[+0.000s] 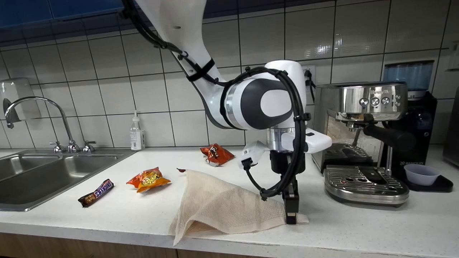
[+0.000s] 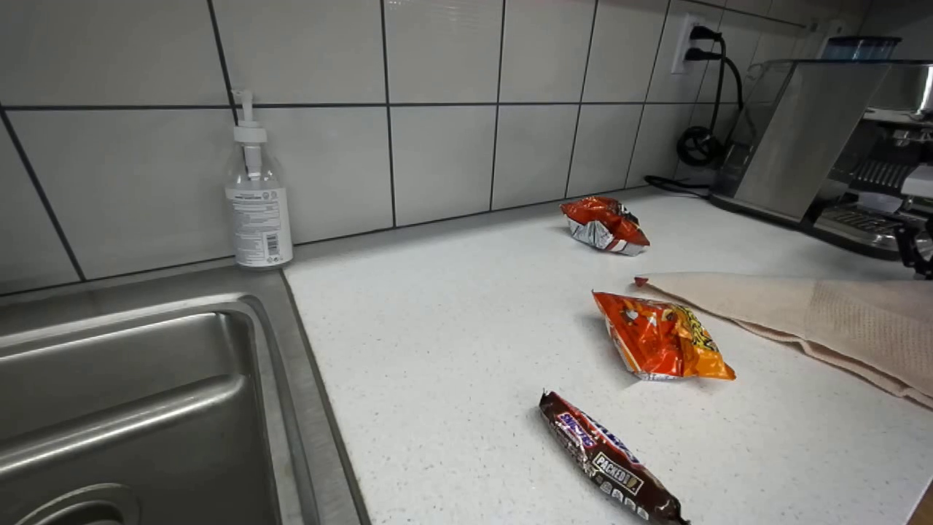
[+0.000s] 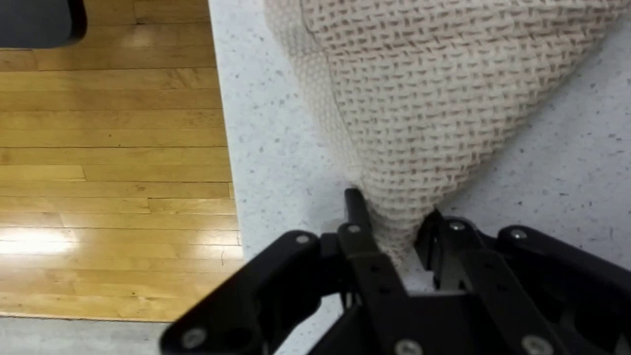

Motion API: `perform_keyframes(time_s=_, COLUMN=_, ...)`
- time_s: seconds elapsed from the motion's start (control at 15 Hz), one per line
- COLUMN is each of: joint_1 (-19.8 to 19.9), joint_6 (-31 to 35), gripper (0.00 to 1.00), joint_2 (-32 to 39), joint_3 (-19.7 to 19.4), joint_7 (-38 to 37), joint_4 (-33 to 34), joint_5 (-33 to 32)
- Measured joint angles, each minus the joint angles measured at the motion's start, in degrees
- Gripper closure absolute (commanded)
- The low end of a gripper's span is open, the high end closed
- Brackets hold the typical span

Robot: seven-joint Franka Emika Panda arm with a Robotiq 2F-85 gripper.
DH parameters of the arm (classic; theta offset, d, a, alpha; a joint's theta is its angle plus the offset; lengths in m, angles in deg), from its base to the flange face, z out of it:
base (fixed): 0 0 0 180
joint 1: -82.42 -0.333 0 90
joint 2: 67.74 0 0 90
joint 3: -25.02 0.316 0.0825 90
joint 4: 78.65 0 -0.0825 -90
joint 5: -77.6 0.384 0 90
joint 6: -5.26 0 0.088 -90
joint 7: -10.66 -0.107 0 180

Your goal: Fold the cloth

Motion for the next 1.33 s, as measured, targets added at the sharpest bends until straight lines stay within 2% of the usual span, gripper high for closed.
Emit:
perform_keyframes(time_s=0.93, joint_1=-0.96, joint_6=-1.11, gripper=0.99, joint_2=-0.58, joint_3=-0.54, joint_7=0.45, joint_4=-0.01, joint_5=-0.83)
perform_keyframes(time_s=1.33, joint_1=-1.63, joint_6=-3.62, gripper=0.99, joint_2=-3.08, joint_3=-1.35, joint_7=0.52, joint_4=-0.08, joint_5=-2.91)
